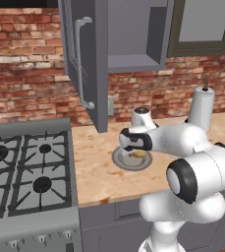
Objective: Move the hot dog bun to the plate on the dining table and place the condiment next to that plate. Then navigate to the fridge and take the sausage and place it on the plate as well.
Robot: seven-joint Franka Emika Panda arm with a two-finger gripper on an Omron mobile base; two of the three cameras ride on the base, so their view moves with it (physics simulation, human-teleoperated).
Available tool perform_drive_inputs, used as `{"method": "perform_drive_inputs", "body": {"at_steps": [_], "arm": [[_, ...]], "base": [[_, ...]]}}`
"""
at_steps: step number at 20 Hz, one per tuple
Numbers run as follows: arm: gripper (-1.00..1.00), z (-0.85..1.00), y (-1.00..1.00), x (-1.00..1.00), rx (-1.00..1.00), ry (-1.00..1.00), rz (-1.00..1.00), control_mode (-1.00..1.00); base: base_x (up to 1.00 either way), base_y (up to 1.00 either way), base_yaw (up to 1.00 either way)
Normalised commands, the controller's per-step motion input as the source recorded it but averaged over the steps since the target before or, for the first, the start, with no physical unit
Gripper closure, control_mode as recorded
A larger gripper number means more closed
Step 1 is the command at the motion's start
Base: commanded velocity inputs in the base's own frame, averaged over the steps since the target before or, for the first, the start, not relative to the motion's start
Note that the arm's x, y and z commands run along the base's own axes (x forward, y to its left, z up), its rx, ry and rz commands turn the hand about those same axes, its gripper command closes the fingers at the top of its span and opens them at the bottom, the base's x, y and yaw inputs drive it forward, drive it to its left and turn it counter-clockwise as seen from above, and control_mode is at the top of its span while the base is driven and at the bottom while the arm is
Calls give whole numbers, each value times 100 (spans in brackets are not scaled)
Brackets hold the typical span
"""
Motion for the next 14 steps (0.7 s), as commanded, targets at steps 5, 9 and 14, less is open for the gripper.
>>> {"method": "perform_drive_inputs", "body": {"at_steps": [5,9,14], "arm": [[100,86,-5,-43,0,-10,7,-100],[100,98,0,-46,0,-7,1,-100],[100,98,0,-49,0,-1,0,-100]], "base": [[0,0,0],[0,0,0],[0,0,0]]}}
